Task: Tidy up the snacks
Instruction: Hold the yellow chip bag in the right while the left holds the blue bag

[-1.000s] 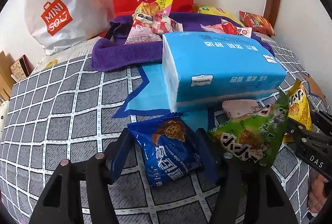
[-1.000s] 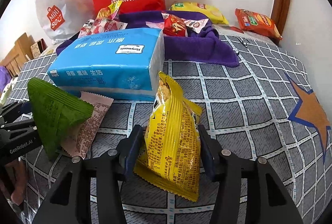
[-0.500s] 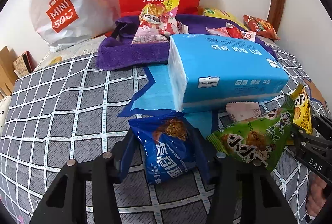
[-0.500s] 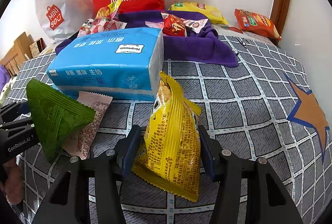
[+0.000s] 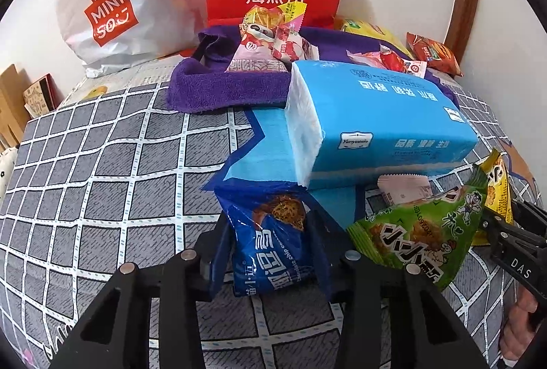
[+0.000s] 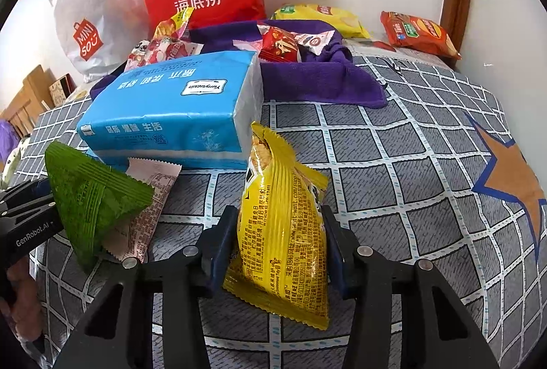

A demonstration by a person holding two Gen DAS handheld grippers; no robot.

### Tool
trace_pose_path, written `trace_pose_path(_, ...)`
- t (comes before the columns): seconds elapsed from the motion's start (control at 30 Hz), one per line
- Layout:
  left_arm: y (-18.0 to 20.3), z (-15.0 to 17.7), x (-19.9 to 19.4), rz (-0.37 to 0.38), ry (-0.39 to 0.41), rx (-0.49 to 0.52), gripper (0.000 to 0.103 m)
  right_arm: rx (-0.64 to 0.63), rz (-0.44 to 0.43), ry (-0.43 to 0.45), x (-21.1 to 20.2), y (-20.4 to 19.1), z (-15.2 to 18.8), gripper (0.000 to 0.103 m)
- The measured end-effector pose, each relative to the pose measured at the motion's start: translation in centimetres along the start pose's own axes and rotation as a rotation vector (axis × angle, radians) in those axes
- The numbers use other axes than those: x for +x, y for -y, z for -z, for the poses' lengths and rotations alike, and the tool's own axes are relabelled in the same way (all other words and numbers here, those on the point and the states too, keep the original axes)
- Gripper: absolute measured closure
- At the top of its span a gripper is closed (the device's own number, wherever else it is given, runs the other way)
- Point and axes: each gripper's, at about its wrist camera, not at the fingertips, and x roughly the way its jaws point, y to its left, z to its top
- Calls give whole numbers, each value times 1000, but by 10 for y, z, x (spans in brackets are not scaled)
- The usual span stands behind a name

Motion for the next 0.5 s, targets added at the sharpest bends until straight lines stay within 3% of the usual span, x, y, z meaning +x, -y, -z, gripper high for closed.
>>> trace_pose_path(0.33, -5, 1, -3, 12, 13, -39, 65, 2, 0, 1, 0, -1, 0, 56)
trace_pose_path(0.5, -16, 4, -11, 73, -12, -47, 65, 24, -24, 7, -3, 5, 1, 61)
